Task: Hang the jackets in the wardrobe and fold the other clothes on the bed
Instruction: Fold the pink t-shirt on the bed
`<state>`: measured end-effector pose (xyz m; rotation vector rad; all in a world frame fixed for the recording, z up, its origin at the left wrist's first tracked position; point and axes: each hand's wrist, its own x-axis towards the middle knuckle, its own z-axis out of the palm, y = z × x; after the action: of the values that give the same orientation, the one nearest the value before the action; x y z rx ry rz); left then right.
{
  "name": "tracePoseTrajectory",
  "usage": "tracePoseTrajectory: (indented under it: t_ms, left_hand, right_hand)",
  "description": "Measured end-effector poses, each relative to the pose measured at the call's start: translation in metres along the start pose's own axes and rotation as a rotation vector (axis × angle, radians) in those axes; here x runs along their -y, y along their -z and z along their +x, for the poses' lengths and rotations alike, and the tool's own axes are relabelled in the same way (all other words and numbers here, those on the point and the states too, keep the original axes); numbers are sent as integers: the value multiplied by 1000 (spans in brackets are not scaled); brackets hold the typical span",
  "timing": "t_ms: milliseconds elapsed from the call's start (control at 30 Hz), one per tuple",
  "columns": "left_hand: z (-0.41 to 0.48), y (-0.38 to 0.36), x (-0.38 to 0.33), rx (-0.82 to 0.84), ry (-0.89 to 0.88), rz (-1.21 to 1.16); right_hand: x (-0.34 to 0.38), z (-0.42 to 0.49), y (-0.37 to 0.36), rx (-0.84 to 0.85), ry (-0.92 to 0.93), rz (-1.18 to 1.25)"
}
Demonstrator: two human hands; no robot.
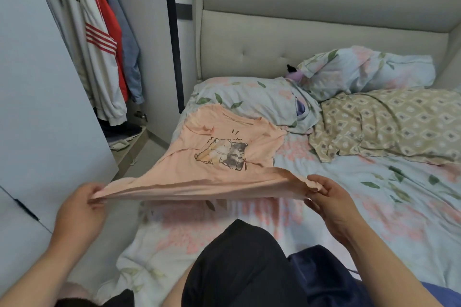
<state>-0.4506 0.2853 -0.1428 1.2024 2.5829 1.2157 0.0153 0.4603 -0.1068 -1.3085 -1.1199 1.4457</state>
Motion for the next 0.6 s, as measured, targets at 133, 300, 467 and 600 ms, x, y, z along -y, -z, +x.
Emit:
tracePoseTrajectory:
  t_ms: [133, 300, 467, 600]
  left_hand:
    - [-2, 23, -4, -22, -149, 148]
    - [-2, 53, -21, -28, -156, 250]
    - [-4, 77, -46, -53, -116, 298]
    - [-3, 91, -62, -12, -194, 351]
  right_hand:
    - [15, -6, -2, 32, 80, -100]
    - [32, -17, -6, 6, 106, -45]
    - [54, -30, 6, 6, 150, -18]
    - [71, -37, 29, -76, 202, -117]
